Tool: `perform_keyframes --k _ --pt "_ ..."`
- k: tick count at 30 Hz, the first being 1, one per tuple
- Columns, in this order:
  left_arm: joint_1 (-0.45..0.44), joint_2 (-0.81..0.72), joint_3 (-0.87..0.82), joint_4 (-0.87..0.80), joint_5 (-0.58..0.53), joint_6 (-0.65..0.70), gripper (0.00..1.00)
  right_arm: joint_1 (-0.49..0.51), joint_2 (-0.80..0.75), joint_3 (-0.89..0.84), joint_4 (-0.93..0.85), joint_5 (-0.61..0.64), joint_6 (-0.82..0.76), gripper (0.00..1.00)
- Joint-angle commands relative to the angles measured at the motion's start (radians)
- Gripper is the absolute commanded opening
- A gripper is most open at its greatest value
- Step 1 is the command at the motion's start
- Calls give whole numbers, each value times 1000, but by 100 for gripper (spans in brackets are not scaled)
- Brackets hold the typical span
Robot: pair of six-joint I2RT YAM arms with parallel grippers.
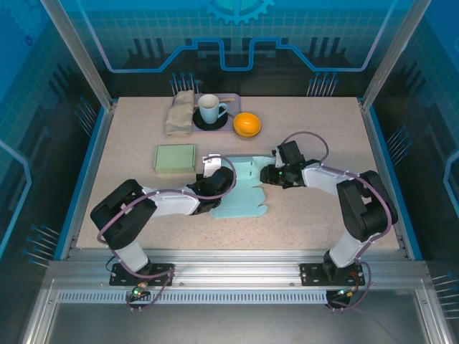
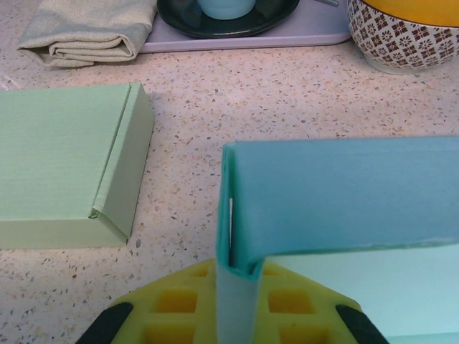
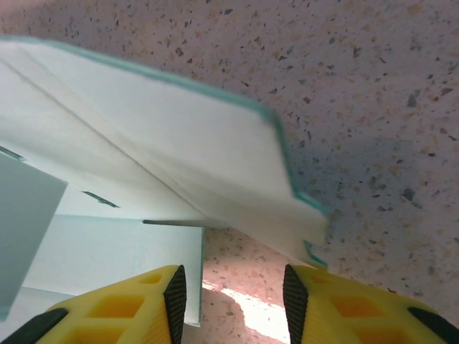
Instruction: Fold the paper box
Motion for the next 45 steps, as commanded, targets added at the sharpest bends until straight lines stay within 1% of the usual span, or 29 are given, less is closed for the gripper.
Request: perform_keyframes --k 1,3,8,10,12,15,18,21,25,28,35,45 --pt "-7 14 46 -19 -5 -27 0 -12 -71 -43 10 7 52 45" --pt "-8 18 51 -25 -6 -28 0 -12 -115 -41 -29 16 53 46" --pt "-7 23 56 -24 -7 -31 0 7 -175 -24 -67 -35 72 45" --pt "-8 29 63 -33 -5 -35 0 29 -195 -24 -64 -19 82 45" --pt "-7 33 71 -41 -5 -38 0 65 -211 -23 -59 29 73 45" --pt "-8 34 76 -48 -5 -38 0 119 -195 25 -107 114 31 44" --pt "-7 34 75 -49 -4 -38 0 131 -148 52 -139 128 21 42" --pt "-8 31 70 -45 -4 -38 0 127 -118 46 -125 132 13 42" --pt "-7 33 71 -44 -3 -38 0 114 -78 56 -113 110 -16 41" --pt "-7 33 70 -41 0 -35 0 105 -52 49 -65 89 -37 42" --pt "-7 29 63 -31 4 -29 0 55 0 55 -51 74 -17 47" --pt "-9 34 70 -33 9 -26 0 47 18 28 50 -62 47 47"
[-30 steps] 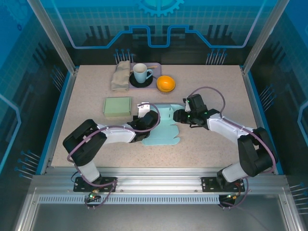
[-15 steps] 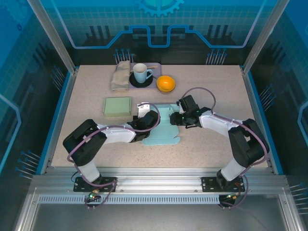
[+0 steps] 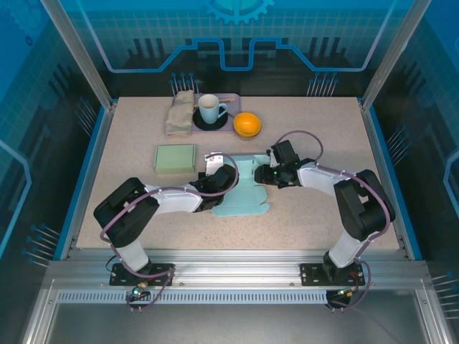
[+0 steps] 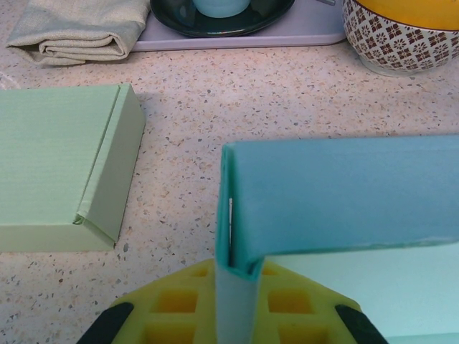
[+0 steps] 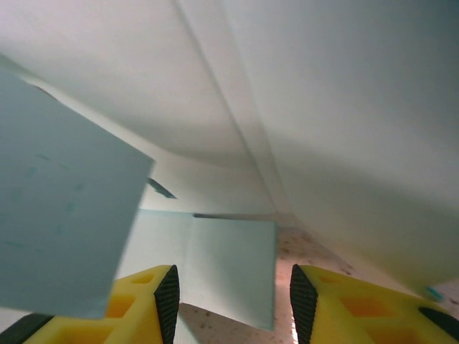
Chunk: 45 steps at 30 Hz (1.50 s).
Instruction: Fold the paper box
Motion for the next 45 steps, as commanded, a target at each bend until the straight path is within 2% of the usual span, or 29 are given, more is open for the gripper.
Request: perform_keyframes --k 1,4,13,23,29,35,38,41,45 --pt "-8 9 25 9 1 -2 0 -4 -2 -7 64 -78 38 46" --pt "-8 8 24 6 0 -5 0 6 -12 -3 84 -119 49 44" --pt "-8 11 26 3 2 -7 0 60 -10 2 105 -140 79 43" --pt "-8 12 26 2 2 -13 0 161 63 32 136 -101 128 42" --pt "-8 4 16 10 0 -13 0 138 -33 7 103 -53 92 42" --pt "-8 7 20 8 0 -13 0 64 -174 31 -101 4 -109 45" --pt "-8 7 18 12 1 -12 0 14 -248 48 -216 65 -257 46" --pt "-8 5 15 17 2 -10 0 -19 -309 27 -239 166 -513 46" --pt "-9 2 7 30 5 -8 0 -66 -370 -84 -102 252 -906 47"
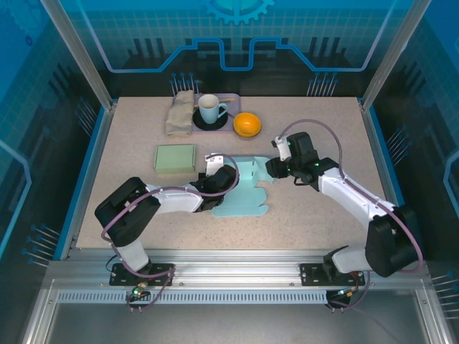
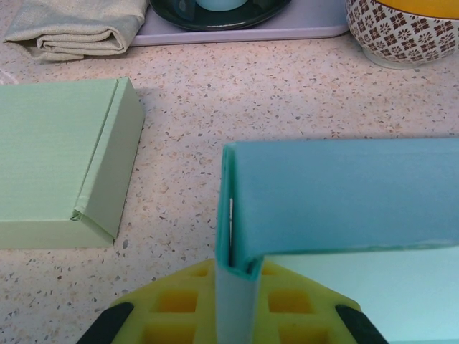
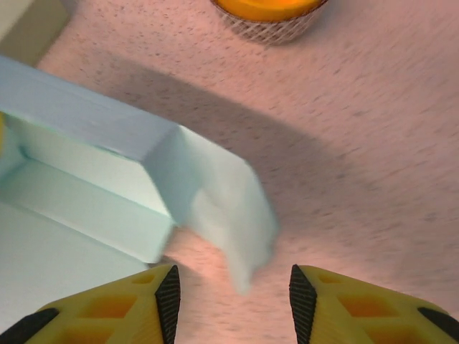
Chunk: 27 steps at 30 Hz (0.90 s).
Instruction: Fold the paper box
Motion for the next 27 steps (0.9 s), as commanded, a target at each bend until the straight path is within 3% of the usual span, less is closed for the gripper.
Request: perform_keyframes --k 1,9,14,27 --pt "-9 -7 5 30 5 -8 0 -57 -24 -92 62 87 -422 47" --pt "-9 -22 -16 51 9 -7 0 -250 132 -43 70 -45 -420 46" --pt "-7 -22 -18 58 13 -5 0 -209 217 18 35 -88 -459 46" --pt "-7 -29 -30 77 22 2 0 -125 264 45 39 -283 -503 46"
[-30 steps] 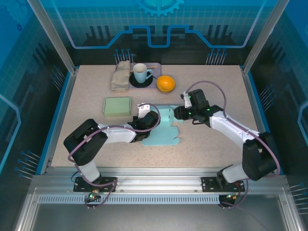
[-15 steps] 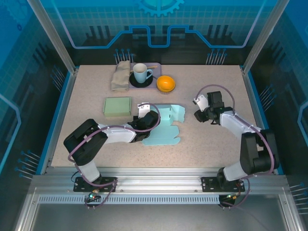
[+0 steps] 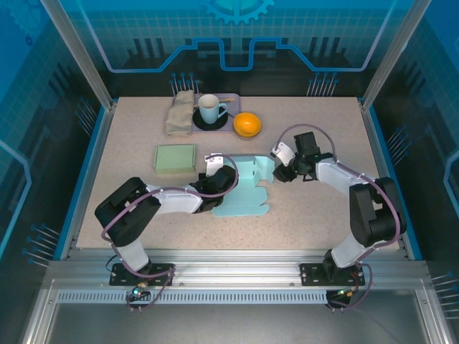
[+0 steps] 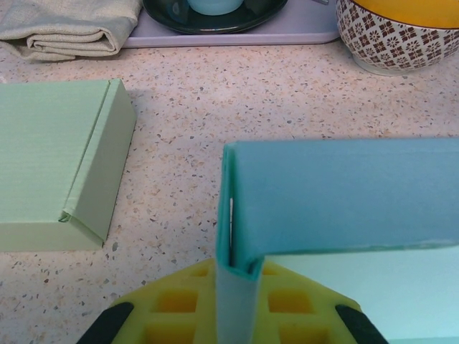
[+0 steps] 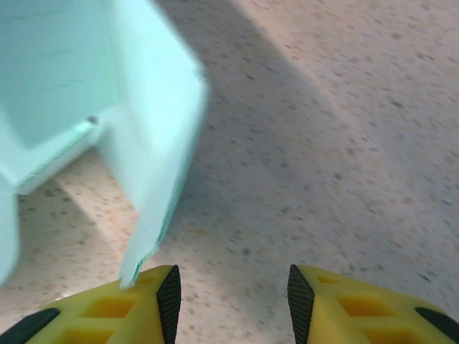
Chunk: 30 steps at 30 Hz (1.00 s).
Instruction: Fold the paper box
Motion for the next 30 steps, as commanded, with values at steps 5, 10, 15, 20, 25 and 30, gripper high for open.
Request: perform_keyframes --k 5,10,15,20,25,30 --pt "-8 -27 -10 27 12 3 0 32 3 26 -20 -118 -23 45" --pt "-8 -25 -7 27 13 3 0 51 -1 40 -26 -141 -18 46" --pt "-8 -27 -11 27 14 4 0 76 10 56 -29 -142 -14 45" --pt "-9 -29 -10 29 14 4 0 97 27 78 -35 -140 -1 45" --pt "-8 -27 -10 28 14 6 0 123 37 94 -40 -128 6 45" --pt "-8 -25 -8 27 14 7 0 146 34 94 -37 -126 34 45"
